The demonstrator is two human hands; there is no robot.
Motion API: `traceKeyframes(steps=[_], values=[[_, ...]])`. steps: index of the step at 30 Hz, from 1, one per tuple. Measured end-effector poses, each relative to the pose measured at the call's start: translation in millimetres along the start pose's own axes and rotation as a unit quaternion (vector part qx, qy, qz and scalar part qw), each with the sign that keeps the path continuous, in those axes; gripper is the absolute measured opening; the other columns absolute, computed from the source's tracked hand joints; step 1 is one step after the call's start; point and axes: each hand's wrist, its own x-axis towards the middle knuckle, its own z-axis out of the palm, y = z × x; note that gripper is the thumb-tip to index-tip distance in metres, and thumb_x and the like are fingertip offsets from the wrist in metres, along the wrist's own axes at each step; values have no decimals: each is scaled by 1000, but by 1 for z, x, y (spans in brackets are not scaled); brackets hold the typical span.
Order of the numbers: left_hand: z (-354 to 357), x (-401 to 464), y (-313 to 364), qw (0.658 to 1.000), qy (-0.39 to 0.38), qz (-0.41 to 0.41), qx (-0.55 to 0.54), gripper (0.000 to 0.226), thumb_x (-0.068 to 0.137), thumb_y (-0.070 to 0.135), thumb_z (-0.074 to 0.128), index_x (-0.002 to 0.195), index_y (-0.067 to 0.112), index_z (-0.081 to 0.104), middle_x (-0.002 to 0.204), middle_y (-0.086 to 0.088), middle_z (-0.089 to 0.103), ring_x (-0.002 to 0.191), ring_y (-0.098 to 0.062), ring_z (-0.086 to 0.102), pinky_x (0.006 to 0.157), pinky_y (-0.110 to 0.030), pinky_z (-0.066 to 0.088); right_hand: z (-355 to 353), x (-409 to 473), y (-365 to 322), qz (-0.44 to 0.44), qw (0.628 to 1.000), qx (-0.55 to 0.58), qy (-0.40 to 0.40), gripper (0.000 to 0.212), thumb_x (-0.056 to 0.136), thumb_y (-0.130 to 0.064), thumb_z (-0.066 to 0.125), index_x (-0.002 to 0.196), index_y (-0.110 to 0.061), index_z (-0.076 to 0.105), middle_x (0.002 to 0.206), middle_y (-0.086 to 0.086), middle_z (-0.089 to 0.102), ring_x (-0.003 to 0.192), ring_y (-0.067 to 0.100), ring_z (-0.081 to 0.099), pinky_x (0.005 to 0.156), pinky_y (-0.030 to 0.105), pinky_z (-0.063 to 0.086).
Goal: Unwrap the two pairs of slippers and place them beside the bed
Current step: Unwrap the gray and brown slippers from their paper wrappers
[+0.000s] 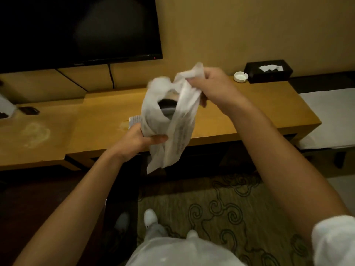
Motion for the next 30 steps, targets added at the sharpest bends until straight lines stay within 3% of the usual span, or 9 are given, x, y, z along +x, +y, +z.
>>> traceKeyframes(steps=[3,7,10,14,18,21,25,27,30], values=[[-1,-1,-1,998,18,0,-62,58,58,37,94,112,32,72,120,-6,71,116,-30,65,100,-55,50,-2,-4,34,95,984,-142,-46,11,96,-5,51,91,-11,59,62,6,61,47,16,56,47,35,45],[-2,-2,-5,999,25,-5,-42,50,65,30,89,112,31,71,119,-4,72,115,-27,66,101,-55,50,-10,-13,46,101,916,-370,-117,34,88,-17,66,120,-27,60,93,-3,71,83,17,69,78,44,60],[-8,-3,-4,999,8,-24,-23,43,75,25,85,115,23,70,119,-7,72,113,-27,68,101,-55,50,-18,-14,21,-38,955,-289,56,24,85,-18,66,107,-26,69,102,-8,71,95,10,66,83,34,55],[1,-2,6,998,-42,-18,52,39,83,15,76,121,16,66,116,-1,73,109,-16,69,95,-39,55,25,-25,-17,-148,948,-263,-105,9,91,-38,69,96,-32,72,94,-13,73,88,-2,65,74,15,47],[7,-7,1,992,-40,-69,94,23,94,1,63,114,13,61,97,14,55,110,2,64,66,-1,42,101,-31,-1,-252,860,-414,-160,11,91,-27,62,92,-25,73,93,-8,71,92,15,62,79,44,51],[10,-7,-5,994,14,-27,104,18,76,28,68,79,21,52,72,20,64,73,15,64,65,-4,46,107,-42,10,-270,863,-389,-176,11,88,-18,64,92,-21,74,96,-6,72,94,16,65,80,45,53],[3,-8,-14,996,53,44,52,24,83,10,75,105,17,71,100,6,75,94,-8,69,81,-31,54,51,-54,5,-140,922,-252,-260,15,96,-26,65,105,-22,76,101,-12,75,92,1,69,81,22,52],[1,-8,-17,995,30,53,73,35,91,8,70,125,14,64,117,3,72,109,-13,68,91,-32,55,35,-48,5,-128,967,-186,-120,15,95,-26,65,106,-22,74,98,-12,74,86,2,69,73,19,51],[2,-8,-16,988,12,77,130,42,93,15,69,134,12,59,125,3,68,115,-11,65,95,-31,54,30,-29,15,-140,953,-256,78,26,93,-35,65,115,-23,70,108,-8,70,94,6,65,76,28,53]])
